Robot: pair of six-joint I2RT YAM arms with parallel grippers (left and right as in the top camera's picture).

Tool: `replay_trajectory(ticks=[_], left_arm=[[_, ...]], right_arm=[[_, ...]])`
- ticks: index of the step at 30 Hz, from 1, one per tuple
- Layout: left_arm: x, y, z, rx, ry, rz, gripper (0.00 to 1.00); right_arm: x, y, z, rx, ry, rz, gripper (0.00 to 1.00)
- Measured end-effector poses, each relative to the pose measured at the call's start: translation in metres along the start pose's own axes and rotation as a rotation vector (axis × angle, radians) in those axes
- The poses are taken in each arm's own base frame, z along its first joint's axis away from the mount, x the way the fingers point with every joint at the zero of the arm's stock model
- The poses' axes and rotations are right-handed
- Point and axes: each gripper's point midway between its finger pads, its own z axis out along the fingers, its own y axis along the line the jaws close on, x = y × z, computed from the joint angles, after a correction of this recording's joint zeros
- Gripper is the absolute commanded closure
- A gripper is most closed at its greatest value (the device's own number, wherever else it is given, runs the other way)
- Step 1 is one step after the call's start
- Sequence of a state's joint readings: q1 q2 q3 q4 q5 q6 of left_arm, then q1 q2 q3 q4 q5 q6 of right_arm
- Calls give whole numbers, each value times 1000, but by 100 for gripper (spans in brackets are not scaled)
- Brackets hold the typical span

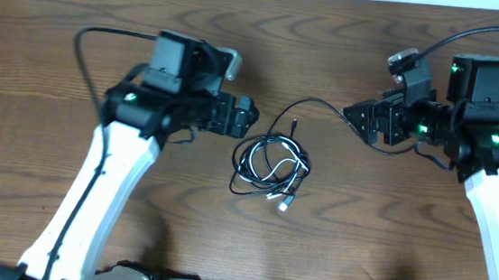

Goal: Untangle cables
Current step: 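Raise both arms and move grippers toward the tangled cable bundle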

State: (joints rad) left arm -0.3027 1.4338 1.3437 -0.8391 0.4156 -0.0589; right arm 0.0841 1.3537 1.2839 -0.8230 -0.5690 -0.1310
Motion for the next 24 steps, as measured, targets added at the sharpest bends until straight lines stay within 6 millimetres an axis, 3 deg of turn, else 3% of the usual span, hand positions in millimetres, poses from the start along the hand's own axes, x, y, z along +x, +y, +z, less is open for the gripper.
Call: replay_trajectory(ticks=[5,10,15,22,24], left_arm=[[6,27,21,-129,49,-158,19],[4,46,17,-206,23,-282,19],[7,50,16,-232,24,-334,18],[13,69,9,-295,28,-432,0],[14,76,7,-312,22,-457,2]], right_arm=[[13,2,34,-41,90,13,22],[37,19,79,-84,218,-12,26],[59,32,112,-78,316,-61,26],[79,34,139,-48,392,-67,28],[82,30,143,-36,402,-52,29]])
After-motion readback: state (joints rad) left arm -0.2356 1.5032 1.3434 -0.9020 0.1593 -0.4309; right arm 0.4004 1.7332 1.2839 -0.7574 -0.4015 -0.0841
